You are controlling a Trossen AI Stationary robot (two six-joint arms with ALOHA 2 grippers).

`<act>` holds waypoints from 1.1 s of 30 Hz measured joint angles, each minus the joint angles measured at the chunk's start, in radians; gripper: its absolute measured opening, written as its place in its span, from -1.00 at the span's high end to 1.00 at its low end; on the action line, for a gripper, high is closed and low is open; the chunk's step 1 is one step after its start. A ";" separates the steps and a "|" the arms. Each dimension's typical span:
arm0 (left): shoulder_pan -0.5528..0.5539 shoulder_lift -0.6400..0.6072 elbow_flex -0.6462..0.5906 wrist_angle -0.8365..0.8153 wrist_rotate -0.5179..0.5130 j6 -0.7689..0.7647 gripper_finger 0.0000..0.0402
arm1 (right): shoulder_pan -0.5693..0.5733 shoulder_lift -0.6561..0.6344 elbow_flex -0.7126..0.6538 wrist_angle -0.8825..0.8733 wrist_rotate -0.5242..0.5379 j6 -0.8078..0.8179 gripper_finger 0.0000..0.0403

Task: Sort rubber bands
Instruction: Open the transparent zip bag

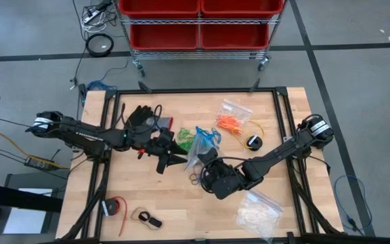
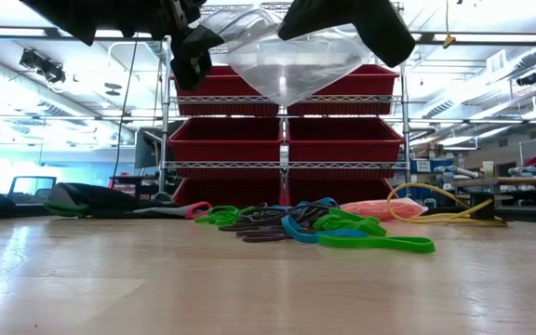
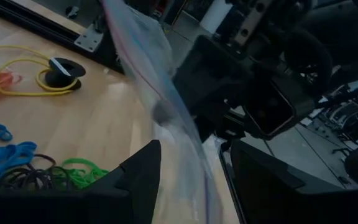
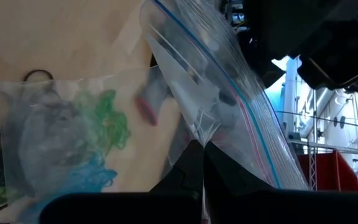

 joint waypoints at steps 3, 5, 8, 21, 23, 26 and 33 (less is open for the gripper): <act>-0.005 0.000 0.000 -0.020 -0.019 -0.005 -0.01 | -0.006 0.000 0.000 0.000 -0.013 0.000 1.00; -0.005 0.000 0.000 -0.060 -0.043 -0.004 -0.01 | -0.008 0.000 0.000 0.002 -0.014 0.000 1.00; -0.005 0.006 0.000 -0.071 -0.062 0.023 0.05 | -0.009 0.000 0.000 0.002 -0.014 0.002 1.00; -0.025 0.007 0.000 -0.004 -0.048 0.179 0.98 | -0.011 0.000 0.000 0.016 -0.015 0.245 0.99; -0.029 0.007 0.000 0.004 -0.047 0.191 0.98 | -0.013 0.000 0.000 0.016 -0.014 0.300 0.96; -0.030 0.007 0.000 0.000 -0.048 0.201 0.99 | -0.018 0.000 0.000 0.005 -0.011 0.410 0.88; -0.032 0.007 0.038 -0.098 -0.055 0.251 0.99 | -0.022 0.000 0.000 -0.072 -0.015 0.679 0.65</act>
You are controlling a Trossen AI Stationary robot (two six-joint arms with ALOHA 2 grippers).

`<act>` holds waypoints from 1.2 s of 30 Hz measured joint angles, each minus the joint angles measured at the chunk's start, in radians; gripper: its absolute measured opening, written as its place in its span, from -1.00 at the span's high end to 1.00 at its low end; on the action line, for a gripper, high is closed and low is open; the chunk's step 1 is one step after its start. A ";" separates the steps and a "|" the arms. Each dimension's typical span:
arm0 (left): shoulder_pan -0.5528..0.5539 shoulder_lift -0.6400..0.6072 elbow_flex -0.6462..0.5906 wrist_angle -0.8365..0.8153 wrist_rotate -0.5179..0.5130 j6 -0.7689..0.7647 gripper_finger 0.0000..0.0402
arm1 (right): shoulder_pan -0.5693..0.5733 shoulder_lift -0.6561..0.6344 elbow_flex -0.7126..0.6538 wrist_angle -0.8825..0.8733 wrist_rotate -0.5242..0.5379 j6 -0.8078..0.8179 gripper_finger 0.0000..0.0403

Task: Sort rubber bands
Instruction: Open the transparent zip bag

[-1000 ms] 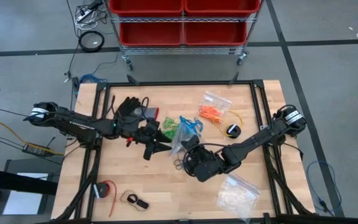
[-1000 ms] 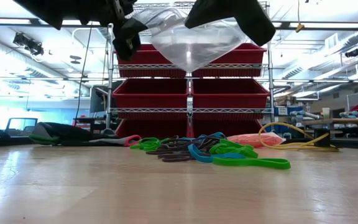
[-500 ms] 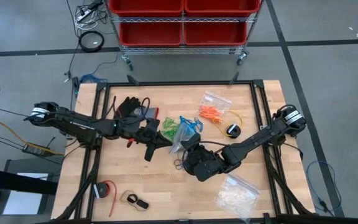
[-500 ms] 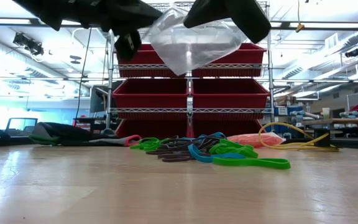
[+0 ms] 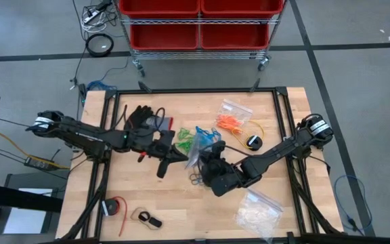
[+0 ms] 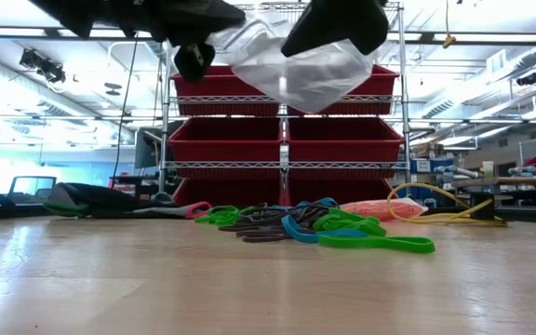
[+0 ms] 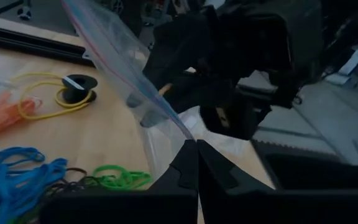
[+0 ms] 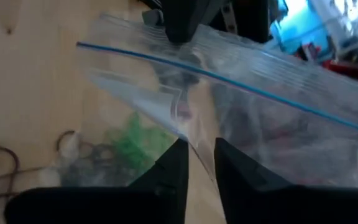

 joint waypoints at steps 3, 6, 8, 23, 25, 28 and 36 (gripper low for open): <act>-0.014 0.000 0.058 -0.105 -0.038 0.056 0.99 | 0.000 0.000 0.000 -0.008 0.003 0.088 0.56; -0.041 0.000 0.124 -0.237 -0.099 0.108 1.00 | 0.000 0.000 0.000 -0.016 0.025 0.151 0.46; -0.060 0.000 0.165 -0.321 -0.146 0.134 1.00 | 0.001 0.000 0.000 -0.023 0.027 0.190 0.41; -0.108 -0.001 0.034 -0.365 -0.366 -0.044 1.00 | 0.030 0.000 0.000 -0.221 -0.201 0.618 0.20; -0.108 -0.001 -0.039 -0.277 -0.367 -0.101 1.00 | 0.031 0.000 0.000 -0.208 -0.201 0.619 0.20; -0.108 0.000 -0.128 -0.133 -0.367 -0.167 1.00 | 0.017 0.001 0.000 -0.134 -0.223 0.599 0.20; -0.108 0.000 -0.208 -0.020 -0.384 -0.237 1.00 | -0.088 0.096 0.000 0.139 -0.324 0.450 0.20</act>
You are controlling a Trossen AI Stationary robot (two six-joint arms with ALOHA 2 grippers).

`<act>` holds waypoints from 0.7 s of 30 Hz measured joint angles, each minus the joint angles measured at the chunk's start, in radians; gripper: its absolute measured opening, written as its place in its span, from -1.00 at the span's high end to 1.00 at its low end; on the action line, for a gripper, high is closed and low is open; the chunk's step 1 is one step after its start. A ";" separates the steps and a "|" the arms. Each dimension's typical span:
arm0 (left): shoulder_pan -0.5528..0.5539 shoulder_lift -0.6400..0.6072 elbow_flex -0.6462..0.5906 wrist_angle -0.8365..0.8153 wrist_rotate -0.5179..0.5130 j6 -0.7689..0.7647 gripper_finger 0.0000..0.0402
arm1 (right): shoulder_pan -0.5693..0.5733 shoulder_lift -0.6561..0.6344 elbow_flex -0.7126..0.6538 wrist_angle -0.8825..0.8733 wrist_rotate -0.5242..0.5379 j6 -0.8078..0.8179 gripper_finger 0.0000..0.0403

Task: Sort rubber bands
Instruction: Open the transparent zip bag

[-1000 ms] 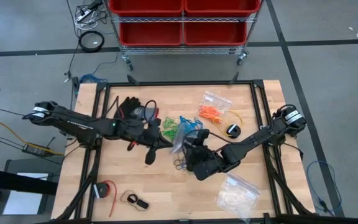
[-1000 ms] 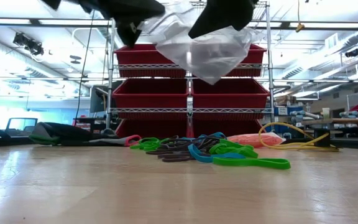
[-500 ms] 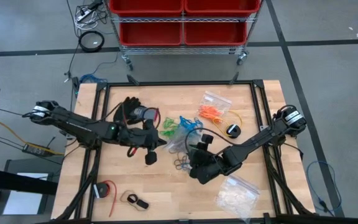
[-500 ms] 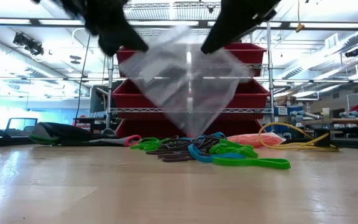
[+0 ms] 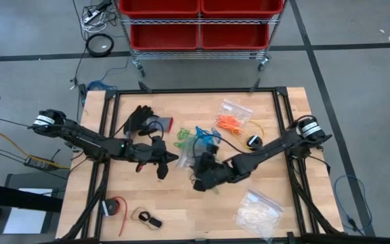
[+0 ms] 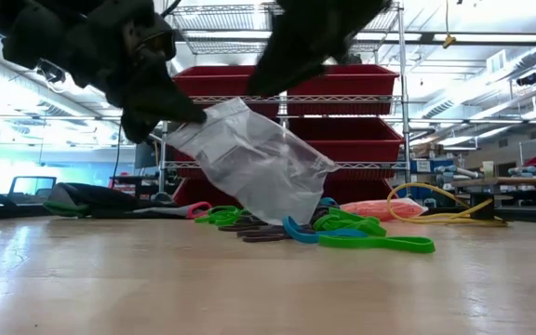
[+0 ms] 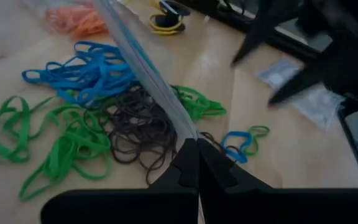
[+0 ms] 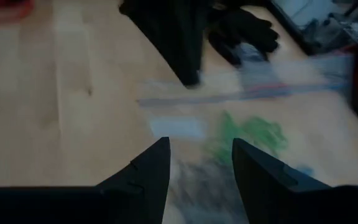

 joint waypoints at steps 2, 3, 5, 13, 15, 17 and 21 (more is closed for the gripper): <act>-0.007 0.000 0.000 -0.010 -0.028 0.002 1.00 | -0.026 0.026 0.000 0.045 -0.016 0.024 0.20; -0.011 0.000 0.000 -0.015 -0.045 0.007 1.00 | -0.037 0.033 0.000 0.062 -0.020 0.047 0.20; -0.024 0.000 0.000 -0.031 -0.096 0.029 1.00 | -0.056 0.036 0.000 0.057 -0.020 0.105 0.21; -0.143 0.000 -0.001 0.138 -0.242 0.325 1.00 | -0.077 0.032 0.000 0.082 -0.030 0.196 0.21; -0.164 0.000 0.006 0.185 -0.243 0.384 1.00 | -0.077 0.032 0.000 0.128 -0.057 0.174 0.21; -0.173 0.000 0.022 0.164 -0.241 0.410 1.00 | -0.077 0.032 0.000 0.187 -0.080 0.146 0.21; -0.193 0.000 0.046 0.094 -0.246 0.419 1.00 | -0.077 0.032 0.000 0.257 -0.132 0.083 0.23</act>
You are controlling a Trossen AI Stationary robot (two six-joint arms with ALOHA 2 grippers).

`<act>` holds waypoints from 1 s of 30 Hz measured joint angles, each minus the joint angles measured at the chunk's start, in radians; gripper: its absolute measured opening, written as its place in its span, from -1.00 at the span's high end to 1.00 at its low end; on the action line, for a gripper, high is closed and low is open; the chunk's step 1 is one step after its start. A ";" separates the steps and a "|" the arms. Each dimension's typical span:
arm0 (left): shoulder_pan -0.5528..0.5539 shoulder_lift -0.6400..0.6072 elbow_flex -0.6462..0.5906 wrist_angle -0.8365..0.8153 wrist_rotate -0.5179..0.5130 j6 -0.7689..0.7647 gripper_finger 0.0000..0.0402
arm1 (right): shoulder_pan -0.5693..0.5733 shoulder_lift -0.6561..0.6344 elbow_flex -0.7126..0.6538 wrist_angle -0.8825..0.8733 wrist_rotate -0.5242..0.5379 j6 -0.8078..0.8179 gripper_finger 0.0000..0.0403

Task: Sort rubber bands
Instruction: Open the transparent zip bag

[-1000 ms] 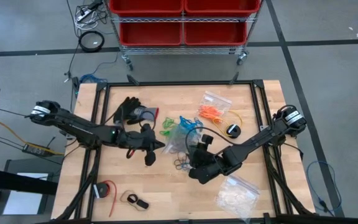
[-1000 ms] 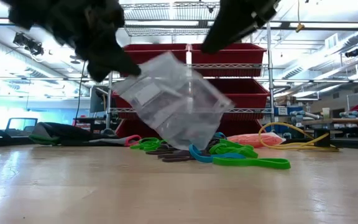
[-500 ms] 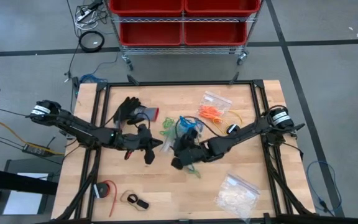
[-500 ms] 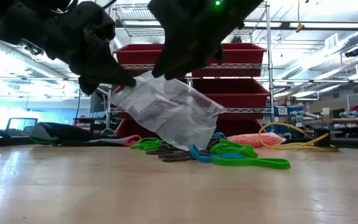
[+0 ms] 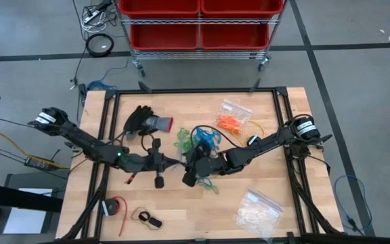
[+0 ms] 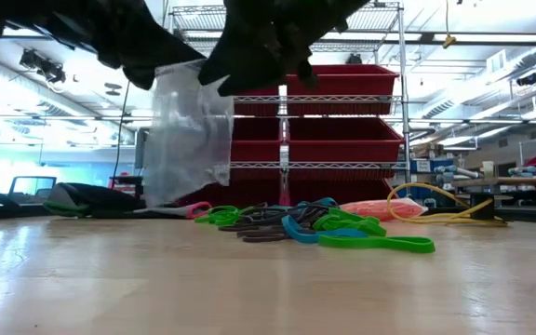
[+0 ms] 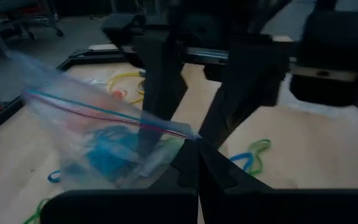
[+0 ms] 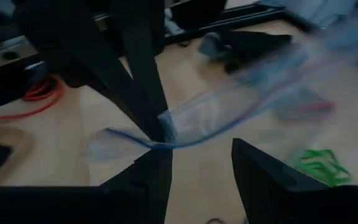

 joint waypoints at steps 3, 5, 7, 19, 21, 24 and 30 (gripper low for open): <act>-0.011 0.000 0.007 -0.024 0.003 0.002 1.00 | -0.009 0.000 0.000 0.006 -0.060 -0.001 0.27; -0.012 0.000 0.007 -0.030 0.002 0.003 1.00 | -0.013 0.003 0.000 0.004 -0.071 0.001 0.31; -0.012 0.000 0.007 -0.048 0.001 0.002 1.00 | -0.014 0.003 0.000 -0.004 -0.073 0.001 0.36; -0.020 0.000 0.008 -0.118 0.003 -0.023 1.00 | -0.003 -0.003 0.000 -0.034 -0.086 0.001 0.47; -0.021 0.000 0.008 -0.128 0.002 -0.023 1.00 | -0.003 -0.005 0.000 -0.027 -0.099 0.002 0.47; -0.025 0.000 0.008 -0.130 0.002 -0.023 1.00 | -0.003 -0.016 0.000 -0.020 -0.107 0.002 0.47; -0.042 0.001 0.007 -0.102 0.003 -0.006 1.00 | -0.003 -0.035 0.000 0.014 -0.136 0.001 0.48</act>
